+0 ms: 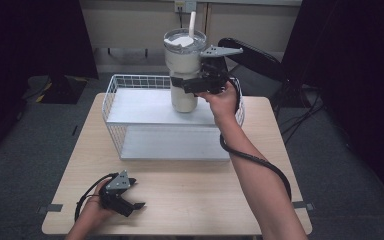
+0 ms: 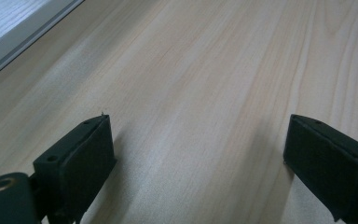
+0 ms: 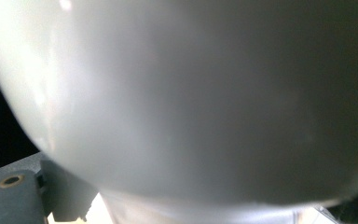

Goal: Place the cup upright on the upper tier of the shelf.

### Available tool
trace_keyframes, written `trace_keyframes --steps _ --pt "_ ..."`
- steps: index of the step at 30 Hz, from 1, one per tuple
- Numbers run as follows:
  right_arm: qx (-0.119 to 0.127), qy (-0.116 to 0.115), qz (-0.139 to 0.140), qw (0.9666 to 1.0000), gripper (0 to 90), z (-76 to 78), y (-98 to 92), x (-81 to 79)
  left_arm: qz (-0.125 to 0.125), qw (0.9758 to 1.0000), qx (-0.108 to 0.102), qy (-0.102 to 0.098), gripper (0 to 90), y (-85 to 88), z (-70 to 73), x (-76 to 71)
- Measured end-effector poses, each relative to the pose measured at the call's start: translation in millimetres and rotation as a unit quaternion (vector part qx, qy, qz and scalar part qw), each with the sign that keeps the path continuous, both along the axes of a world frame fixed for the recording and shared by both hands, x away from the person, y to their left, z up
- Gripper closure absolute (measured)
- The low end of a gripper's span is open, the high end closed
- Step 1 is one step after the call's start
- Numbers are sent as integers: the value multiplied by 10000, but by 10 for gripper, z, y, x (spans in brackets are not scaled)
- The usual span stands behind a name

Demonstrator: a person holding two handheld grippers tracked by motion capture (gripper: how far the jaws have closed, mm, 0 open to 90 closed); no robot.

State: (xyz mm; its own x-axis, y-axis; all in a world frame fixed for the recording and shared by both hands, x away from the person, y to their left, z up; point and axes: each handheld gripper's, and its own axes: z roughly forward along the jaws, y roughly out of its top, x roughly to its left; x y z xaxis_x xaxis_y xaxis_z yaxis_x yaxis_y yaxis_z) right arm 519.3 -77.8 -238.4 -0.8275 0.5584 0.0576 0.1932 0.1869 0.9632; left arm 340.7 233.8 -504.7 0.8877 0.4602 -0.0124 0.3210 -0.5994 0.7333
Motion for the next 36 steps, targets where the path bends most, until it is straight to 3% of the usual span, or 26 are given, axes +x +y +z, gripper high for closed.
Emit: trace_keyframes --steps 23,36 --pt "-15 -20 -363 9993 98 -143 -11 83 3 10000 3 2 79 0 0 0" --pt "51 8 -370 9993 97 -218 19 110 -8 10000 7 0 79 2 0 1"
